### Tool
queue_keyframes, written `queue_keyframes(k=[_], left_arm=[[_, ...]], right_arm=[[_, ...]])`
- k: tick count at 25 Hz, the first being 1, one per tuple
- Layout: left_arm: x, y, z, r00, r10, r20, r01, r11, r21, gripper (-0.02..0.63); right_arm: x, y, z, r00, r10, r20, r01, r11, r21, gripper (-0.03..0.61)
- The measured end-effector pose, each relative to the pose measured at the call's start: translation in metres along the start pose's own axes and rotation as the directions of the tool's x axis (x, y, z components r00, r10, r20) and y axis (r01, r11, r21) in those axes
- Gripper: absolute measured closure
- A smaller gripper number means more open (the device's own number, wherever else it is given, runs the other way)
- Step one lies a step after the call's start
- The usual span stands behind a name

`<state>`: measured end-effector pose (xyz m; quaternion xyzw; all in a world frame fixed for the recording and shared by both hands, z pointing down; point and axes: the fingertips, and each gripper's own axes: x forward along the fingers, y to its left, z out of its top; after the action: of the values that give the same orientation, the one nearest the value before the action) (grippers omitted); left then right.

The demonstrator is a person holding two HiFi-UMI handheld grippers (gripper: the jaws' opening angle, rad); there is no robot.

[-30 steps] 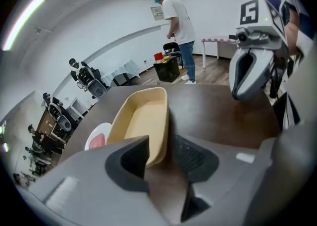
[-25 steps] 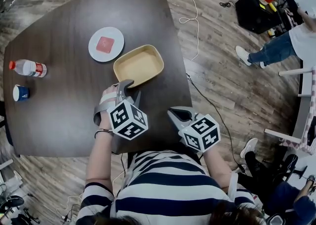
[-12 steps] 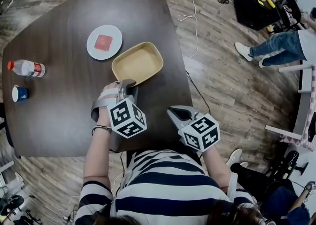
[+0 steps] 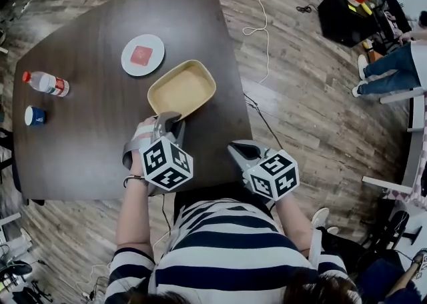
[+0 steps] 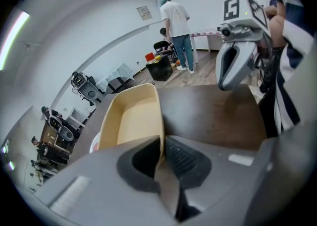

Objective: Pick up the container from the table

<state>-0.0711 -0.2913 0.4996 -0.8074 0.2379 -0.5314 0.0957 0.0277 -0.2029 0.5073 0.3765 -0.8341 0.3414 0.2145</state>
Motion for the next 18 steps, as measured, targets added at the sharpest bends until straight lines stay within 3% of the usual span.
queue_keyframes(k=[9,18], left_arm=[[-0.039,-0.040,0.009,1.000,0.013,-0.024,-0.014,0.999,-0.050,0.614],[-0.078,-0.070,-0.006,0.997,0.047,-0.063,-0.054,0.993,-0.101,0.614]], right_arm=[[-0.042,0.003,-0.010,0.999,0.037,0.041,-0.036,0.999,-0.013,0.583],[-0.062,0.008,-0.013,0.995,0.070,0.074,-0.070,0.997,-0.012,0.583]])
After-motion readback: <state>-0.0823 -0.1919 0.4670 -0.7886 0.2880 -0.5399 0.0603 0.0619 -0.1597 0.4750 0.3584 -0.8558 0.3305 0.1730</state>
